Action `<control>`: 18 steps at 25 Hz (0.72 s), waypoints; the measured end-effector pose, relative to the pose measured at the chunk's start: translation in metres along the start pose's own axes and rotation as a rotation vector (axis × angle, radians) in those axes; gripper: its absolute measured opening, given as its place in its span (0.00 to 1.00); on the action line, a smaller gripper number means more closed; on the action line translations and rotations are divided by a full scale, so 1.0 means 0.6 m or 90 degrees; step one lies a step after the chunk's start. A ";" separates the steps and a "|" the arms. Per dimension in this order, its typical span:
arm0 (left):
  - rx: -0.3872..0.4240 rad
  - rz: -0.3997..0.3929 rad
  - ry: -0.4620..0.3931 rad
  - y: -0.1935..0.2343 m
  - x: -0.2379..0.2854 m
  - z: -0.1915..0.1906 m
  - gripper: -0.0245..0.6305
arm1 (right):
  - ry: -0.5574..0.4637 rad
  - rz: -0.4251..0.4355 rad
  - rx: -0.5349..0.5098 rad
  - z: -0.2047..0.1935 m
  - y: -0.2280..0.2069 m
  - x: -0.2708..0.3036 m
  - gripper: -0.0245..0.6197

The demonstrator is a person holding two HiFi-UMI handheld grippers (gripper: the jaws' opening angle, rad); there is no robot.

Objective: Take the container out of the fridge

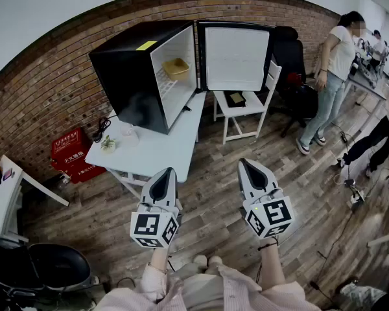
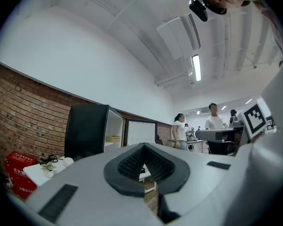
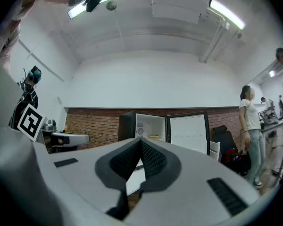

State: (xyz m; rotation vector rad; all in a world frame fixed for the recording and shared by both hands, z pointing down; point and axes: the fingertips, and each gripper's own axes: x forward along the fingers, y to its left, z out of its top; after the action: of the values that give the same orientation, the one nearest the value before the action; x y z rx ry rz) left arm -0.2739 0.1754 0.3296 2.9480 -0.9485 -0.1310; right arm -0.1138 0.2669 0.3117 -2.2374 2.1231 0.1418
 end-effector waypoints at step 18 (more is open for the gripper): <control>-0.008 0.010 -0.001 -0.049 0.043 -0.022 0.03 | 0.017 0.008 0.028 -0.041 -0.078 0.002 0.06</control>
State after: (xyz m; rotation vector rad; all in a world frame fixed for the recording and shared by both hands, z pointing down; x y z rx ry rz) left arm -0.2347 0.1842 0.3389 2.9287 -0.9665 -0.1378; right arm -0.0665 0.2659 0.3347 -2.2149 2.1318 0.0665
